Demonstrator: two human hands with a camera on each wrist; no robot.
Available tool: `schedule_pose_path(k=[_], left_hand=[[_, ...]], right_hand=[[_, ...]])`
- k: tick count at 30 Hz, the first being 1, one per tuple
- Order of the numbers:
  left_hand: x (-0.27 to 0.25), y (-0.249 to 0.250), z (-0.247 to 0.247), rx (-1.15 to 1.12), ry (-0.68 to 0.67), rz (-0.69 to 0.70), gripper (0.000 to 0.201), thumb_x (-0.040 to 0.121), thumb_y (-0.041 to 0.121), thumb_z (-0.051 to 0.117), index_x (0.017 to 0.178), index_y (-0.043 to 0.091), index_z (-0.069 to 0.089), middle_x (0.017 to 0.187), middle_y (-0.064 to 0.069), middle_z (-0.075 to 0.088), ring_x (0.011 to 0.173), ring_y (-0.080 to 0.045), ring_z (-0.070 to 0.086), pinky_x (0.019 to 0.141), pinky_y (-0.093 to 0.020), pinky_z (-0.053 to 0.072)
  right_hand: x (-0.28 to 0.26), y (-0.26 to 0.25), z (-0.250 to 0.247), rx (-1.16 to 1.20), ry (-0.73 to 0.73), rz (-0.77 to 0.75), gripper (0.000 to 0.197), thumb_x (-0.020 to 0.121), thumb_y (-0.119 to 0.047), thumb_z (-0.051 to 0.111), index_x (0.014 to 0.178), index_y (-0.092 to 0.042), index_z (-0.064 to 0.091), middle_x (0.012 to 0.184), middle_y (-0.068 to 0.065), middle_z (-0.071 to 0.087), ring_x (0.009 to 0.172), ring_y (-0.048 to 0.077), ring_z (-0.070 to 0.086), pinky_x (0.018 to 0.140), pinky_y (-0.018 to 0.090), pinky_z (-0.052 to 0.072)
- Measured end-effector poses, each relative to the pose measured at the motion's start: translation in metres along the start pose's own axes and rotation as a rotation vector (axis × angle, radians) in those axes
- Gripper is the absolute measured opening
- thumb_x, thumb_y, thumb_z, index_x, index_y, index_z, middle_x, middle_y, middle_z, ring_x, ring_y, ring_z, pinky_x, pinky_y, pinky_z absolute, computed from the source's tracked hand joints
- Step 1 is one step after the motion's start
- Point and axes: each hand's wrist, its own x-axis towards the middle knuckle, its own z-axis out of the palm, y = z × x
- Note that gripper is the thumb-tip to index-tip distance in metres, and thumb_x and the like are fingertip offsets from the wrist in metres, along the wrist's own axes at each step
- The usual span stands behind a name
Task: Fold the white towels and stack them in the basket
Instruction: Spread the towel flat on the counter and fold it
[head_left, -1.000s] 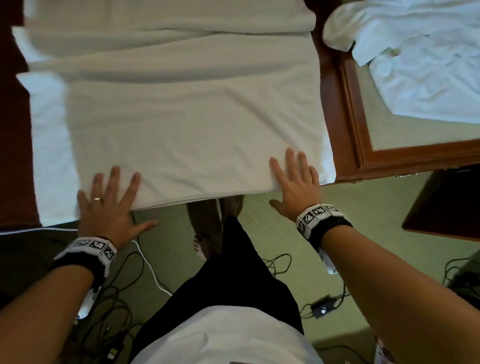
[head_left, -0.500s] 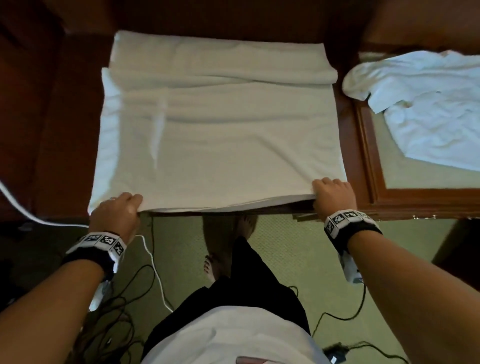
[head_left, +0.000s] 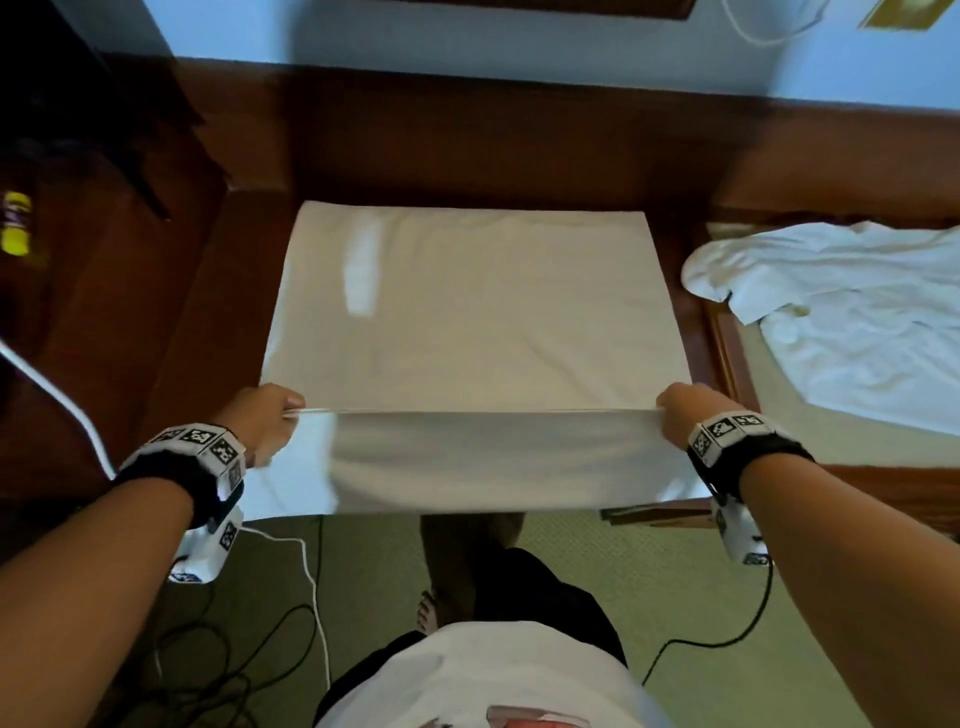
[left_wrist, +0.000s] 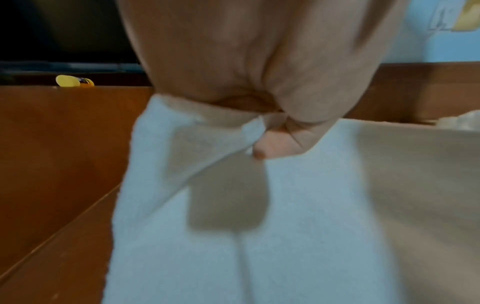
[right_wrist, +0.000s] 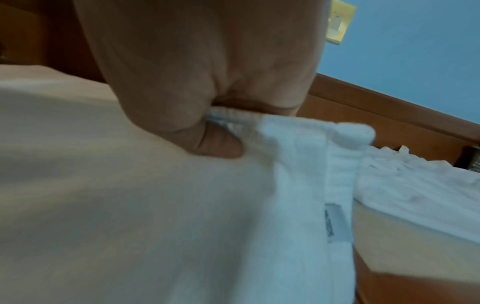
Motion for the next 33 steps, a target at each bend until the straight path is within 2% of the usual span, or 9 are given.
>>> schedule_pose_path(k=[6,11,19,21,22,24,27,30,33], left_hand=[[0.051,0.007,-0.038,-0.035,0.146,0.009,0.03,0.087,-0.005,0.045,0.06,0.009,0.046,0.057,-0.01,0.043,0.053,-0.026,0.04,0.053,-0.027,0.031],[0.11,0.016,-0.06,0.006,0.179,-0.011,0.018,0.09,0.003,0.051,0.075,0.006,0.058,0.067,-0.014,0.057,0.056,-0.031,0.054,0.056,-0.03,0.044],[0.164,0.029,-0.047,0.142,0.195,-0.099,0.015,0.09,0.004,0.055,0.078,0.013,0.06,0.071,-0.013,0.054,0.067,-0.036,0.054,0.062,-0.038,0.045],[0.166,0.03,-0.04,0.17,0.265,-0.062,0.011,0.086,0.005,0.061,0.088,0.015,0.066,0.082,-0.014,0.061,0.079,-0.04,0.06,0.07,-0.042,0.047],[0.165,0.029,-0.035,0.213,0.323,-0.022,0.021,0.082,0.005,0.064,0.098,0.017,0.069,0.096,-0.015,0.065,0.093,-0.042,0.061,0.08,-0.047,0.048],[0.159,0.028,-0.019,0.225,0.425,0.029,0.047,0.081,0.007,0.065,0.128,0.013,0.06,0.135,-0.017,0.055,0.124,-0.043,0.049,0.097,-0.054,0.038],[0.137,0.033,0.022,0.193,0.391,0.104,0.065,0.092,0.029,0.062,0.151,0.02,0.037,0.158,-0.014,0.03,0.143,-0.04,0.028,0.109,-0.059,0.027],[0.109,0.025,0.072,0.218,0.189,0.087,0.075,0.095,0.068,0.028,0.159,0.038,0.004,0.168,-0.004,0.003,0.152,-0.038,0.007,0.117,-0.062,0.015],[0.078,0.004,0.108,0.218,0.116,0.048,0.076,0.089,0.078,0.001,0.155,0.044,-0.018,0.167,0.0,-0.018,0.153,-0.037,-0.01,0.119,-0.061,0.001]], right_hand=[[0.042,-0.009,-0.05,0.007,0.156,-0.018,0.032,0.091,-0.004,0.046,0.115,-0.014,0.064,0.113,0.015,0.066,0.101,0.035,0.064,0.08,0.039,0.052],[0.093,-0.018,-0.078,-0.007,0.155,-0.027,0.028,0.092,-0.004,0.047,0.114,-0.012,0.062,0.115,0.017,0.064,0.106,0.039,0.062,0.085,0.043,0.051],[0.161,-0.028,-0.067,0.023,0.14,-0.043,0.021,0.087,-0.006,0.052,0.104,-0.012,0.064,0.104,0.016,0.065,0.098,0.038,0.062,0.084,0.044,0.053],[0.169,-0.026,-0.055,0.001,0.233,-0.067,0.024,0.084,-0.005,0.056,0.106,-0.009,0.064,0.105,0.015,0.062,0.103,0.038,0.058,0.09,0.048,0.048],[0.172,-0.024,-0.047,-0.006,0.324,-0.077,0.028,0.081,-0.003,0.057,0.108,-0.008,0.064,0.11,0.016,0.06,0.107,0.039,0.054,0.093,0.05,0.044],[0.169,-0.027,-0.03,0.063,0.527,-0.083,0.04,0.075,0.001,0.057,0.114,-0.007,0.064,0.125,0.017,0.054,0.116,0.041,0.047,0.097,0.052,0.037],[0.145,-0.047,0.007,0.2,0.676,-0.193,0.043,0.084,-0.017,0.056,0.127,-0.013,0.057,0.141,0.016,0.047,0.124,0.041,0.044,0.099,0.053,0.033],[0.109,-0.061,0.057,0.202,0.409,-0.248,0.063,0.095,-0.052,0.038,0.152,-0.027,0.031,0.163,0.01,0.018,0.146,0.038,0.021,0.111,0.055,0.024],[0.079,-0.053,0.101,0.157,0.257,-0.22,0.072,0.094,-0.066,0.018,0.157,-0.038,-0.003,0.165,-0.001,-0.017,0.152,0.029,-0.011,0.119,0.056,0.005]])
